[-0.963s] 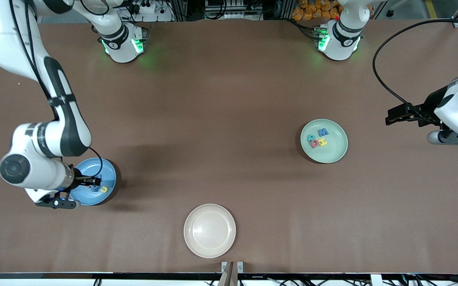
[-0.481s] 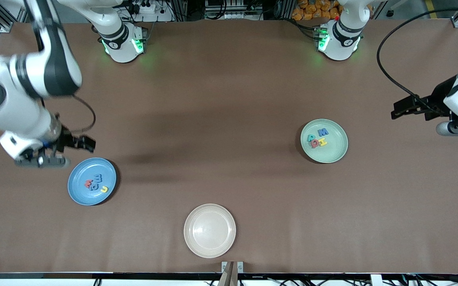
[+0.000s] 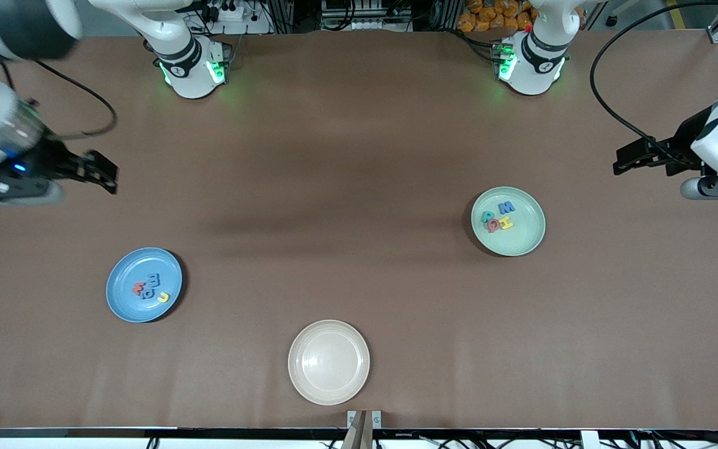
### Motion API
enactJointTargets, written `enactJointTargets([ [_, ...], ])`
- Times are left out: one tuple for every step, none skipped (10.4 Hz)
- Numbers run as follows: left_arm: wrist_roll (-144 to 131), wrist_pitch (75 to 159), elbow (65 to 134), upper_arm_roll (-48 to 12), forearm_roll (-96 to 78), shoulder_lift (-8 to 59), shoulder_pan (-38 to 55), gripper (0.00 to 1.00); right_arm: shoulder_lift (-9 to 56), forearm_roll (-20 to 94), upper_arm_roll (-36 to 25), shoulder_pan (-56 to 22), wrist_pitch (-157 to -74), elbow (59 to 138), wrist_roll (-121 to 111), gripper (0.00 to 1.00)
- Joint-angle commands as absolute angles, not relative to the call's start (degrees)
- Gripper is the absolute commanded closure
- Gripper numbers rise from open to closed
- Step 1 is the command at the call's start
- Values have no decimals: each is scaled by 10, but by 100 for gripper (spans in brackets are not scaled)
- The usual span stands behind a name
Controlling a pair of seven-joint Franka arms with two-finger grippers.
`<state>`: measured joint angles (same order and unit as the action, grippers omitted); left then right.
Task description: Sort upper and lower case letters into plates
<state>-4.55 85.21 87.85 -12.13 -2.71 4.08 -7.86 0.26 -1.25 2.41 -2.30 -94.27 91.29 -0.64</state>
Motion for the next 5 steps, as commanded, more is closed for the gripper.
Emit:
enactJointTargets([
  [-35,853,907,-84,-47,13,-47,0,12,2,17,-16,-872,833,-28,0],
  [-35,853,908,-84,-47,13,-47,0,11,2,16,-13,-869,831,-29,0],
  [-35,853,907,-83,-47,13,-47,0,11,0,17,-13,-869,831,-28,0],
  [-35,853,906,-83,-47,14,-46,0,11,1,18,-13,-868,831,-28,0],
  [-36,853,905,-83,-47,14,-46,0,11,1,18,-14,-866,831,-28,0],
])
